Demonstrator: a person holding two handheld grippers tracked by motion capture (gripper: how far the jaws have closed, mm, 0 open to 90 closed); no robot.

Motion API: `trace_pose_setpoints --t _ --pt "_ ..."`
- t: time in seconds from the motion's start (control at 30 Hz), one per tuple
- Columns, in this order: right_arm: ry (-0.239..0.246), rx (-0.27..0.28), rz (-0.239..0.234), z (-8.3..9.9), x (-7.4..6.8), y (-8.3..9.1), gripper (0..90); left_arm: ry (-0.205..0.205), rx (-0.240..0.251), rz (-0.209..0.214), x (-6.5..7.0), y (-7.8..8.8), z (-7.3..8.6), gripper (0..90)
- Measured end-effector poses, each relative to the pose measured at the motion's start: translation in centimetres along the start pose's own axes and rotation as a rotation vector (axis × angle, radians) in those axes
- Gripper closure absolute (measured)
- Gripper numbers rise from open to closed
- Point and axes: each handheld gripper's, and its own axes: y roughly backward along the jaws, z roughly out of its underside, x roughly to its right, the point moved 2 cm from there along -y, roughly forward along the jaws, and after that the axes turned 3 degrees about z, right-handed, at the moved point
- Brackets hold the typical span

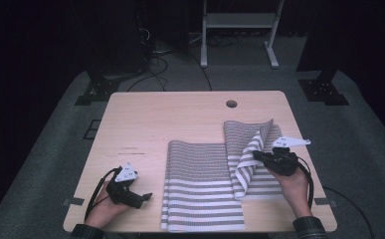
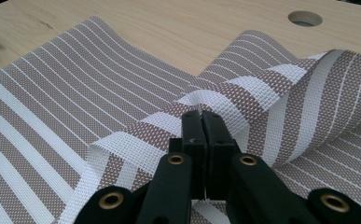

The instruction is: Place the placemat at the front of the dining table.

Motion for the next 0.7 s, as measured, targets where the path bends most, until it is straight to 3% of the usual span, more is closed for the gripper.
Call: trace_pose_setpoints --t 0.7 --pt "0.049 0.008 -0.068 -1.9 -2.8 -2.1 88.9 -0.004 -0.002 0.001 0.0 0.0 0.0 0.0"
